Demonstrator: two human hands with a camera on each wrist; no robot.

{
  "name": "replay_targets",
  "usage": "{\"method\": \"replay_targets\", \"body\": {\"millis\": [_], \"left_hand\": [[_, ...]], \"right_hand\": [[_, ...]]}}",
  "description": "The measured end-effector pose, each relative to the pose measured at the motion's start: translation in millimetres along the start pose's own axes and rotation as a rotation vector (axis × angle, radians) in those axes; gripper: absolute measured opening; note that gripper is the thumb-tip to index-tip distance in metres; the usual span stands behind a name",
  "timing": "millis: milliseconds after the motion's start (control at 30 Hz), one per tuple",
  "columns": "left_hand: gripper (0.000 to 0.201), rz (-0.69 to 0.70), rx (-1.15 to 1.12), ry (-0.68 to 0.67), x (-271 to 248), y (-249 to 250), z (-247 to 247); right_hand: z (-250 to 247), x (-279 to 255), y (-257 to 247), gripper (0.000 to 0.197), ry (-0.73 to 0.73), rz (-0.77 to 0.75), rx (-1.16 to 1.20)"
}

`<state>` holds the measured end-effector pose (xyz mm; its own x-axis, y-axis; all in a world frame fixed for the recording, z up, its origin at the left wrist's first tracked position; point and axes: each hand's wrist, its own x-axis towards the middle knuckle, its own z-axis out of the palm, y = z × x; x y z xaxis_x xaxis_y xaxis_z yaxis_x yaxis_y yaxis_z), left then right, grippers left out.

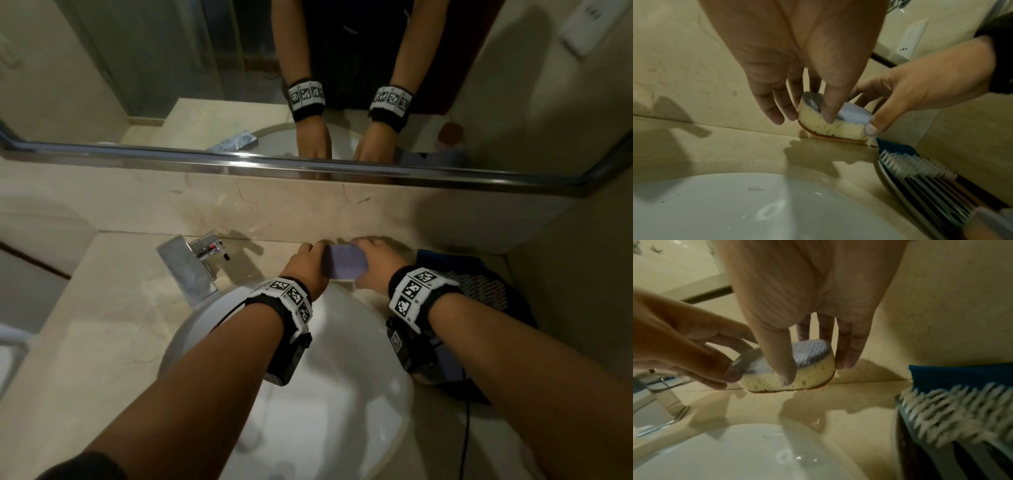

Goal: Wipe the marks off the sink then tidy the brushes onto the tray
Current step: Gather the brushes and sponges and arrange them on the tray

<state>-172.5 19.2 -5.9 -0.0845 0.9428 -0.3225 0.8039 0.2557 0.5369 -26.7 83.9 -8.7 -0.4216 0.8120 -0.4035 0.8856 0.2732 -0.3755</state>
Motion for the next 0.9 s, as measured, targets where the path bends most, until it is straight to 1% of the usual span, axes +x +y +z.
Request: {"method": "replay_targets", "body": {"millis": [133, 267, 433, 600, 667, 733, 833, 900], "left_hand": [[0.066, 0.062, -0.014, 0.01, -17, 23, -1], [0.071, 0.103, 0.009, -0.034, -32, 51, 12], [0.073, 0.143, 0.018, -0.092, -49, 80, 34], [0.072, 0.156, 0.007, -0.154, -63, 99, 55], [0.072, 0.154, 0.019, -0.18, -67, 106, 65], [0.073, 0.143, 0.041, -0.21, -70, 111, 74], [0.07, 0.141, 0.092, -0.24, -75, 116, 87], [0.067, 0.124, 0.12, -0.262, -79, 118, 95]], "right_hand": [[-18, -28, 13, 0.076, 0.045, -0.002, -0.006], [-29, -57, 38, 0.077, 0.028, 0.028, -0.002], [-31, -92, 70, 0.077, 0.012, 0.078, 0.005], [-23, -115, 99, 0.075, -0.005, 0.082, -0.054], [-24, -124, 106, 0.072, -0.028, 0.083, -0.06], [-22, -135, 113, 0.064, -0.052, 0.094, -0.093], [-12, -141, 128, 0.057, -0.044, 0.107, -0.103], [-5, -144, 131, 0.053, -0.081, 0.099, -0.094]]}}
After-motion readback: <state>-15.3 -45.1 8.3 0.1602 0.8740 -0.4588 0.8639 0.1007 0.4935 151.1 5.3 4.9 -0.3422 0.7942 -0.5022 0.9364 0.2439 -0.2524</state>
